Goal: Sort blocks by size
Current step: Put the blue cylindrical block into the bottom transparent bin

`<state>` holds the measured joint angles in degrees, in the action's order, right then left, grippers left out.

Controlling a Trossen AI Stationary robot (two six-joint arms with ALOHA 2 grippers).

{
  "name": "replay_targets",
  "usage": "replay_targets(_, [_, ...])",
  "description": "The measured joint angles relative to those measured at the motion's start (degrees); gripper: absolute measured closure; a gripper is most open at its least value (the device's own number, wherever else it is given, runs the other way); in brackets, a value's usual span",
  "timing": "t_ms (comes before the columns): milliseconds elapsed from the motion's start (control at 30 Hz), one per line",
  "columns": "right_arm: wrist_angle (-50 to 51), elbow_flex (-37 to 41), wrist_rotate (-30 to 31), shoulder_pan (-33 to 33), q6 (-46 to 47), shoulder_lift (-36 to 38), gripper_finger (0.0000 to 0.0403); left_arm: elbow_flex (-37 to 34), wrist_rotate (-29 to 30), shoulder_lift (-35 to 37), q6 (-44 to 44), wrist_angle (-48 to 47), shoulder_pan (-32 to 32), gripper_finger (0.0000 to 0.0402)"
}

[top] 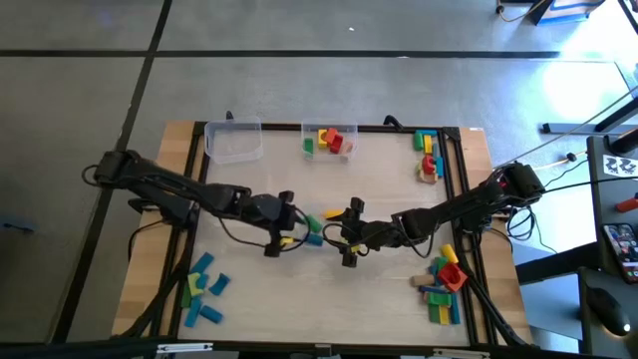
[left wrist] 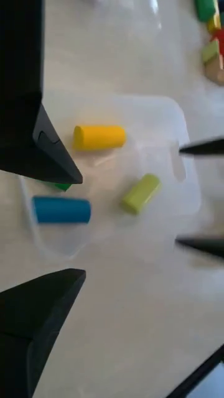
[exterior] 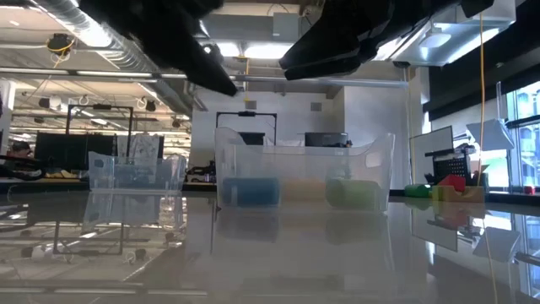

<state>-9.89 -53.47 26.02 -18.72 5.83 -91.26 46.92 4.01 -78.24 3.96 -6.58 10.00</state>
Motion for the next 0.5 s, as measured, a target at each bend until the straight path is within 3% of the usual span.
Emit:
replay_targets(267, [-0.1,0.0,0.0,0.0,0.2,0.0,0.0139,0.0,0.0,5.8,0.0,-10.6,7.8,0.017])
replay_targets(500, [-0.1,0.0,-0.1,0.0,0.2,0.0,0.0139,0.0,0.0,6.0,-1.9,-16.9,16.0,0.017])
